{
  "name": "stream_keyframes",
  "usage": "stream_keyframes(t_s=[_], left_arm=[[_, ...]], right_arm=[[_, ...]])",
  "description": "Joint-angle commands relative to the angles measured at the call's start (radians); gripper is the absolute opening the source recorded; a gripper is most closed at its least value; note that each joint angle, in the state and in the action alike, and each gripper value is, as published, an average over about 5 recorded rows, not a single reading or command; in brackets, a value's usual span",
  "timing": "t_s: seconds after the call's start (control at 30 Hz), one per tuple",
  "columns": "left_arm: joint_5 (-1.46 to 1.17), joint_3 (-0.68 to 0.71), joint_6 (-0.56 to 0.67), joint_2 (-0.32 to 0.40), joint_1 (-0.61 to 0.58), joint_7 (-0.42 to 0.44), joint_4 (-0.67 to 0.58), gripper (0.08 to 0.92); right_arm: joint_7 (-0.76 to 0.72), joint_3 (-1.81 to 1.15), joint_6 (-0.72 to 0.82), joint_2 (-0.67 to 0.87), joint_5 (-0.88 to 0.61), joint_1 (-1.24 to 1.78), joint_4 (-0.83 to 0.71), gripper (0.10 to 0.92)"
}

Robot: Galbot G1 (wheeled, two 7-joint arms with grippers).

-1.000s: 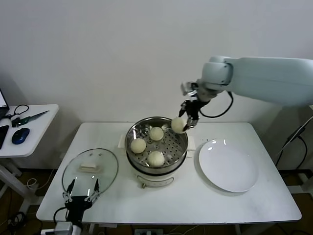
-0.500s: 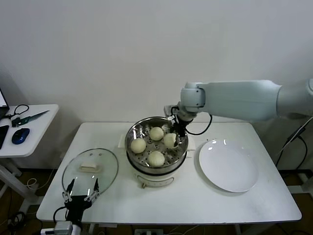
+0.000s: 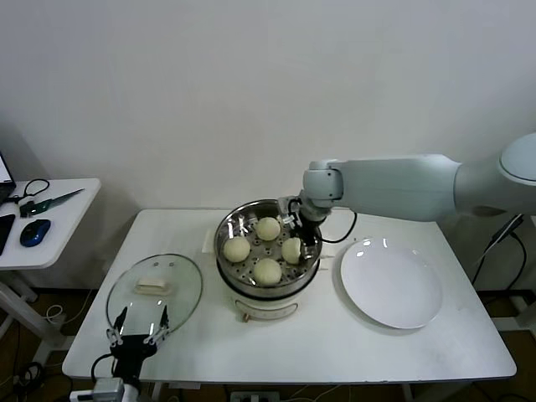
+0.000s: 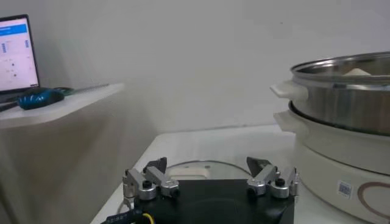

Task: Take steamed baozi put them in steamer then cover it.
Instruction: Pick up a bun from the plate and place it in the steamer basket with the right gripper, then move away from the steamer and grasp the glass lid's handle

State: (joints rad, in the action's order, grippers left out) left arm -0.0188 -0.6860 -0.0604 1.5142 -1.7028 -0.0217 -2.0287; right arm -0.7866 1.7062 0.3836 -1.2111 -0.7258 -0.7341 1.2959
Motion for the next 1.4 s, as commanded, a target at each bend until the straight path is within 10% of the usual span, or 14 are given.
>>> stream_keyframes(t_s=[0.03,0.23,0.8,1.1,1.4], left_arm=[[0.0,0.0,-0.001,0.0,0.0,0.0,0.0,0.823],[-0.007,-0.001,-0.027,-0.001,-0.002,-0.014,-0.006,0.823],[-0.012,0.002,0.026,-0.045,0.011,-0.018,-0.02,0.823],[0.033,-0.008,0.061,-0.067,0.034,-0.011,0.003,0.823],[0.114,-0.014,0.157,-0.084,0.028,0.007,0.003,0.823]], right_arm=[[-0.04,-0.051,-0.058,0.031,-0.016,-0.043,-0.005,0.802],[-0.081,-0.134,-0.099,0.207,-0.108,-0.141,0.033,0.822],[0.651,-1.279,-0.16,0.855,0.03,0.83,0.276,0.823],[0.72,-2.296,-0.36,0.663,0.144,1.843,0.313,0.823],[0.634,-2.525,-0.652,0.315,0.262,2.232,0.31,0.823]])
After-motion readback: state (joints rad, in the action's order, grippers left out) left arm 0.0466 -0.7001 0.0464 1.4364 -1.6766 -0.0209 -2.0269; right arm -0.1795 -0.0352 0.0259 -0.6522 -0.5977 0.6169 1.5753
